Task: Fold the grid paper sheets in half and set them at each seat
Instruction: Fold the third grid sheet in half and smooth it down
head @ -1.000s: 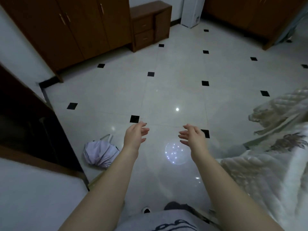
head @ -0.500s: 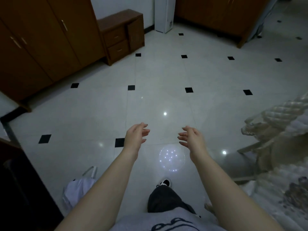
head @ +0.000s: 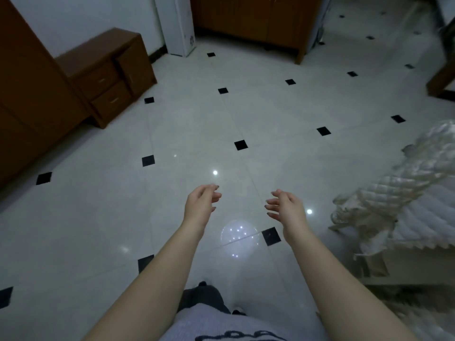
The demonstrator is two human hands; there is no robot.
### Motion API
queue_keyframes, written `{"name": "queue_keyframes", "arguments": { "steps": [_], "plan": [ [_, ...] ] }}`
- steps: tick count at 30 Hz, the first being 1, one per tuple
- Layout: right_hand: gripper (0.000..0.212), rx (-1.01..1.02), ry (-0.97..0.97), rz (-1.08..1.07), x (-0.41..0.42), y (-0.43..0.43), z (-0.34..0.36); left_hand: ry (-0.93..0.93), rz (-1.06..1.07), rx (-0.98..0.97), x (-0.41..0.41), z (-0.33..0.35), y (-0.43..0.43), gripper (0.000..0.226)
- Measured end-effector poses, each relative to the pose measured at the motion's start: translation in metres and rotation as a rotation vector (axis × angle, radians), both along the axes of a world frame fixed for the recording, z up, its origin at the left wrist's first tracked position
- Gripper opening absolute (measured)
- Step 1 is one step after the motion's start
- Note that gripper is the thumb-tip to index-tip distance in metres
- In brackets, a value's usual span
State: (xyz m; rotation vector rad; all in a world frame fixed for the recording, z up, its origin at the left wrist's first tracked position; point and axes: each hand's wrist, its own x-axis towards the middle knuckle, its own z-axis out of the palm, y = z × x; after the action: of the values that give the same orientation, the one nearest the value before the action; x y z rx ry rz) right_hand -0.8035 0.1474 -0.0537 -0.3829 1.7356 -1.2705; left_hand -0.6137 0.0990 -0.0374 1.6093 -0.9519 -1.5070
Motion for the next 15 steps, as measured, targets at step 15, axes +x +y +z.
{"name": "queue_keyframes", "arguments": {
  "steps": [15],
  "plan": [
    [0.017, -0.025, 0.030, -0.278, -0.095, -0.216, 0.001, 0.034, -0.310, -0.008, -0.123, 0.001, -0.275, 0.020]
  ]
}}
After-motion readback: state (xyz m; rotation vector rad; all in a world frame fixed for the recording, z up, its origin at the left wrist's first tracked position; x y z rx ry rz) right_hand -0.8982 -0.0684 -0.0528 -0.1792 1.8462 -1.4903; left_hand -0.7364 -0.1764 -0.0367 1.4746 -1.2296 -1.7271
